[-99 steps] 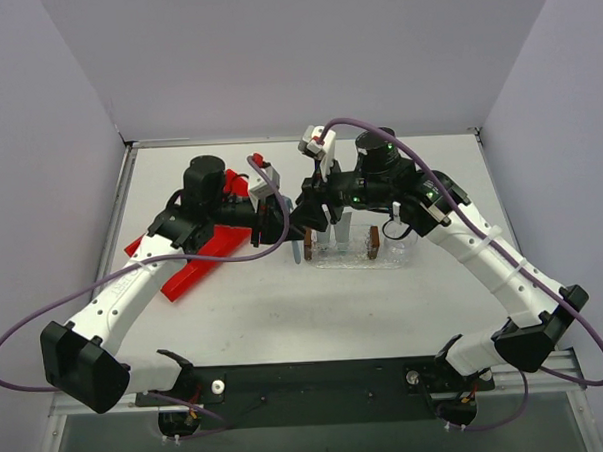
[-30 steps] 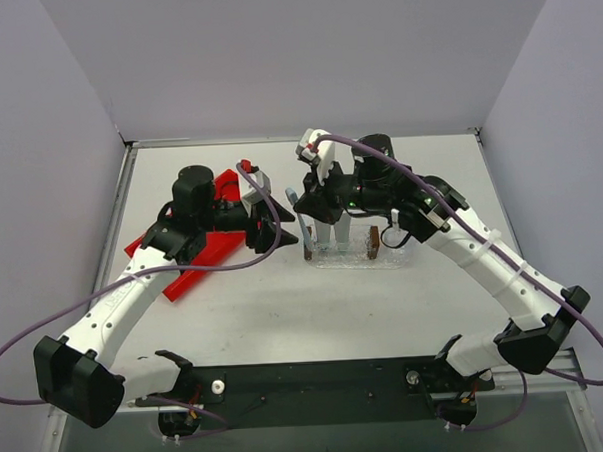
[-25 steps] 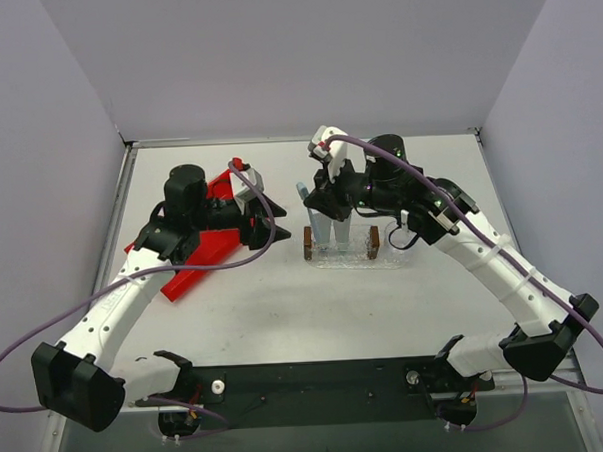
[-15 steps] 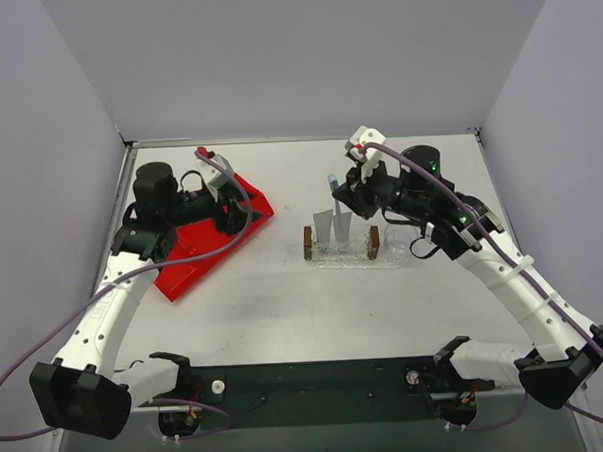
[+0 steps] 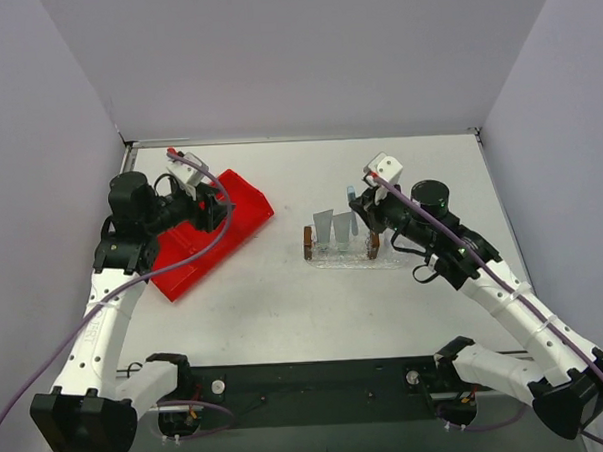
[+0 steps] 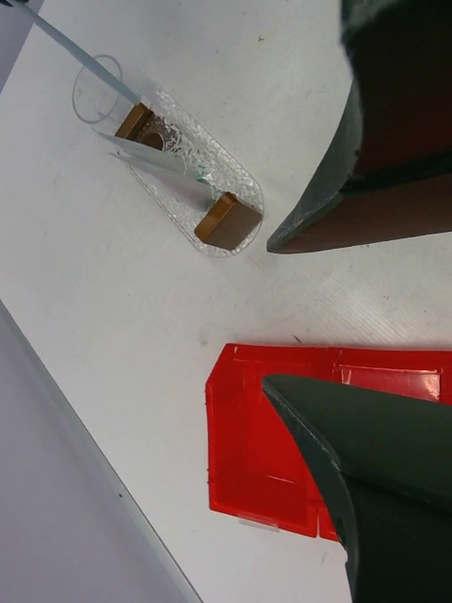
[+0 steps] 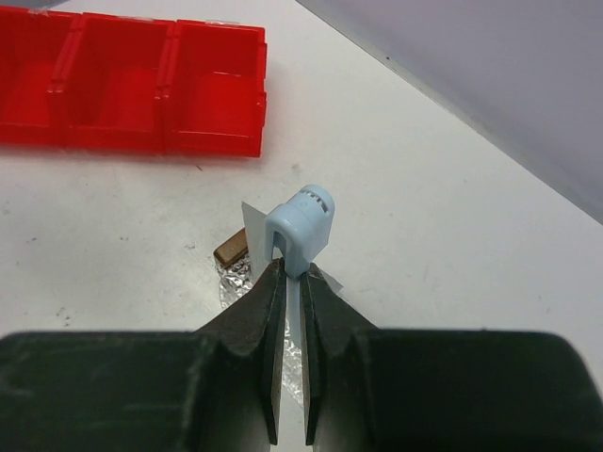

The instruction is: Prepare toiletry sets of a toothbrush and toothpaste on the tray

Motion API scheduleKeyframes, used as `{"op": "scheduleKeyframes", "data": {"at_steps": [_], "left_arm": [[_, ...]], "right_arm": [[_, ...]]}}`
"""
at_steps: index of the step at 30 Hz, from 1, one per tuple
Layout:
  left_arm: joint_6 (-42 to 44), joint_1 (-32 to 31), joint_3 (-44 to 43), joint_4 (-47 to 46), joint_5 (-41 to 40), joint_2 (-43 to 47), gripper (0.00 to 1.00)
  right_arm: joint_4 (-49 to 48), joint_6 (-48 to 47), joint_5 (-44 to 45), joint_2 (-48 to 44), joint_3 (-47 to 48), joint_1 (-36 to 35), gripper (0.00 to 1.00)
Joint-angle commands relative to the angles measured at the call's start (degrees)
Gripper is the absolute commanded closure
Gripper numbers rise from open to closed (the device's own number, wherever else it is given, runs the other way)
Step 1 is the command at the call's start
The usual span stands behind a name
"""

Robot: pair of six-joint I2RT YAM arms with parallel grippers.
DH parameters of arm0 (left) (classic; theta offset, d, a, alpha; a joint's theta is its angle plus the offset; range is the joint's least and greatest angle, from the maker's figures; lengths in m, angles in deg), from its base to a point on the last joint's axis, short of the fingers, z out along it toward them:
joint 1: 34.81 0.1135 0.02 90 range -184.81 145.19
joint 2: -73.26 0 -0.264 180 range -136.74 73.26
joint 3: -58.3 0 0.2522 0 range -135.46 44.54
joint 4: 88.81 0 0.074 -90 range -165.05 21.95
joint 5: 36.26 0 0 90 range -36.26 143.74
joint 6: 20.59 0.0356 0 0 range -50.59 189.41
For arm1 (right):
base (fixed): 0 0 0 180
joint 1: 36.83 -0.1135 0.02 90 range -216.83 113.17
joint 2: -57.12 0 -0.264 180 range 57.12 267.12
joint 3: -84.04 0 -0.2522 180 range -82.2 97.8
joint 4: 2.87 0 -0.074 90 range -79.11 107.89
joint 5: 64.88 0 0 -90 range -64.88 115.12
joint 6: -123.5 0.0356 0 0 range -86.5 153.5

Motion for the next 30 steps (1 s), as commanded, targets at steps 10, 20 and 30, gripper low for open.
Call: {"op": "scheduleKeyframes", "data": {"at_steps": [10,20,30], "left_arm": [[-0.44,6.54,3.18,-0.12,-0.64,1.87,0.36],[-1.15,7.16,5.90,-1.62,-0.99,2.31,0.36],[-1.50,7.16,7.22,-2.50,-0.81,2.13,0.36]], "right_arm": [[-15.02,1.43,5.00,-2.54,-7.31,4.04,1.00],[-18.80,5.39,1.40,-0.87,-10.30,8.61,1.00],[-20.30,7.58,-0.36,0.19,-12.06,9.66,1.00]]}}
